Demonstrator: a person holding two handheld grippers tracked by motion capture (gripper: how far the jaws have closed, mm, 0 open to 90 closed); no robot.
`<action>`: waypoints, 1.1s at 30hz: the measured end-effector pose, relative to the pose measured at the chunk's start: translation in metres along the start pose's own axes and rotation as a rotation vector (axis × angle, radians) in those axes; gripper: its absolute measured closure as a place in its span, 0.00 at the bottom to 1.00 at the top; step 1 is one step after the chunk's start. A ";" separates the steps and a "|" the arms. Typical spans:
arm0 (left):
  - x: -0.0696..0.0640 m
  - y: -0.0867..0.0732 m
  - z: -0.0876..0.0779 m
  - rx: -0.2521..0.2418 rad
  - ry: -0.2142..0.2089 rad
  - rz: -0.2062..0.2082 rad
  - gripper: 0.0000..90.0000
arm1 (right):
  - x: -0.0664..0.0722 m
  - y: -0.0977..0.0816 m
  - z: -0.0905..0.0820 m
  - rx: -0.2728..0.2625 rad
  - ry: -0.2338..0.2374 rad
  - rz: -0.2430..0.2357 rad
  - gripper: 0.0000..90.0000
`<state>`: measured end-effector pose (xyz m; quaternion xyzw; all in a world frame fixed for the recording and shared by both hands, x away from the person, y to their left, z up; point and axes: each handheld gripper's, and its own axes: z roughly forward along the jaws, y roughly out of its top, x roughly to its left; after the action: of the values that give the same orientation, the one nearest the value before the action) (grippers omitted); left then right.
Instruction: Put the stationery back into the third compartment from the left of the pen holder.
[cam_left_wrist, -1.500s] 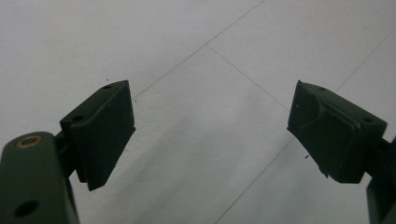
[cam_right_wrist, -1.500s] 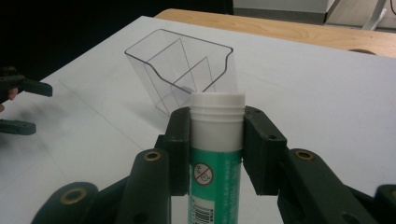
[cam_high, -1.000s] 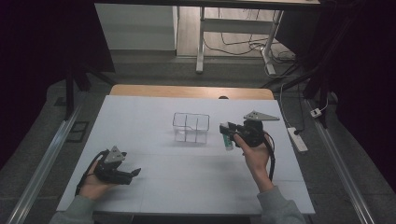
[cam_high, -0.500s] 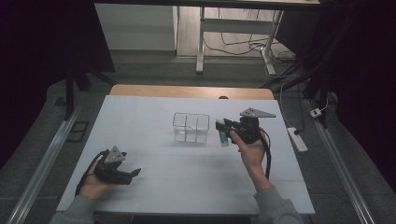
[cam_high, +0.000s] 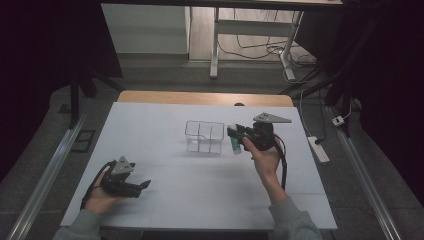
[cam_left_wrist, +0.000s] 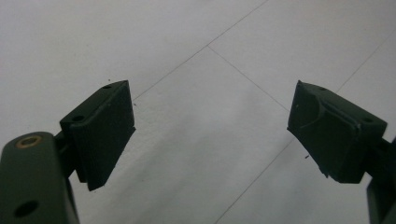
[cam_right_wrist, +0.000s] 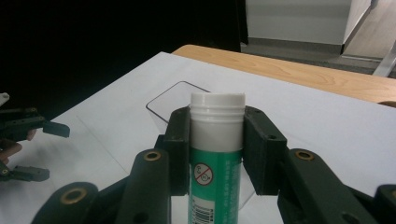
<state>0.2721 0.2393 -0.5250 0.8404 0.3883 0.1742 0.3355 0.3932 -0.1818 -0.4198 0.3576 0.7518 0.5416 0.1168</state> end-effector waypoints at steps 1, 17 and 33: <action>0.000 0.000 0.000 0.000 0.000 0.000 0.16 | 0.000 0.001 0.001 -0.002 0.004 0.003 0.72; 0.001 -0.001 -0.001 -0.012 -0.011 -0.002 0.16 | -0.001 0.021 0.033 -0.024 0.020 0.015 0.72; 0.002 -0.001 -0.001 -0.006 -0.013 -0.002 0.16 | -0.010 0.032 0.064 -0.043 0.015 0.036 0.72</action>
<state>0.2725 0.2414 -0.5252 0.8400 0.3864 0.1698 0.3409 0.4489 -0.1367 -0.4177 0.3643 0.7343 0.5623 0.1089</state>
